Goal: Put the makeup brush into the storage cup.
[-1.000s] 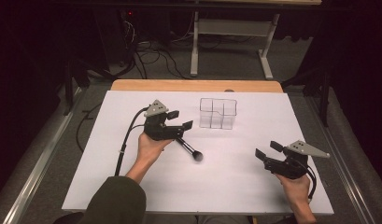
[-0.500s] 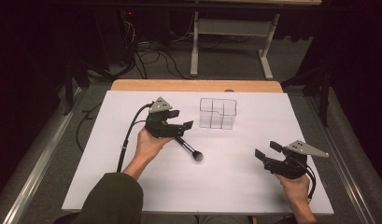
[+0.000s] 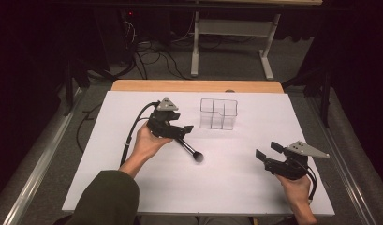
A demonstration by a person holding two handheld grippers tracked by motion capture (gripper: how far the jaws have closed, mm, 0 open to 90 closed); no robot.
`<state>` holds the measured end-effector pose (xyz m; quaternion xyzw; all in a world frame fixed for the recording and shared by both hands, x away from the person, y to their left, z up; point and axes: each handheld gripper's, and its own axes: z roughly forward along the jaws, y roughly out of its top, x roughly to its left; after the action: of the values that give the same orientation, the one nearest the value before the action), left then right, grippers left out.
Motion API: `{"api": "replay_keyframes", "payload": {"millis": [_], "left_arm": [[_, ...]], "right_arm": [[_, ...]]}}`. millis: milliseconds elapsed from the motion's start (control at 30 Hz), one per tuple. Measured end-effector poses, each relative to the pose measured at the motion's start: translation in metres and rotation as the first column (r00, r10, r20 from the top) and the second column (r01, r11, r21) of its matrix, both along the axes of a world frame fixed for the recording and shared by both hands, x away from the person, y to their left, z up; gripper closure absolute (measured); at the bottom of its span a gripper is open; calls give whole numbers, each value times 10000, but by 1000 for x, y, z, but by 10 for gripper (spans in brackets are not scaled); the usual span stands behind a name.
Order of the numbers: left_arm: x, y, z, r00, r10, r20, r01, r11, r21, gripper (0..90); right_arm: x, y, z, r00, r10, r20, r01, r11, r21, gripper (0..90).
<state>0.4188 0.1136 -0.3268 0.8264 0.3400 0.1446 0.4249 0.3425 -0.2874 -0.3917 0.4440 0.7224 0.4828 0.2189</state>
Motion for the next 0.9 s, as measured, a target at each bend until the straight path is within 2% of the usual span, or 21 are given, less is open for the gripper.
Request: {"api": "replay_keyframes", "payload": {"millis": [167,300,533,633,767,800,900], "left_arm": [[2,-5,2,9993,-141,-339,165,9973,722,299],[4,-9,5,9972,-356,-659,440,9905,1304,297],[6,-14,10,9954,-528,-798,666,9811,1816,306],[7,-16,13,9957,-562,-736,709,9740,2151,329],[8,-19,14,9923,-763,-971,975,9667,2368,350],[8,-20,14,9910,-856,-1032,1093,9612,2532,353],[9,-23,14,9888,-989,-1118,1268,9518,2793,354]], "right_arm": [[0,0,0,10000,-10,2,10,10000,-10,288],[0,1,0,10000,32,8,-32,10000,-60,291],[1,0,-1,9999,-90,-70,89,9999,-140,301],[1,0,-1,9998,-169,-111,168,9997,-159,307],[1,-1,-1,9995,-281,-127,280,9995,-121,313],[1,-1,-1,9994,-315,-142,313,9995,-96,313],[1,-1,-1,9993,-337,-132,336,9994,-95,315]]}}
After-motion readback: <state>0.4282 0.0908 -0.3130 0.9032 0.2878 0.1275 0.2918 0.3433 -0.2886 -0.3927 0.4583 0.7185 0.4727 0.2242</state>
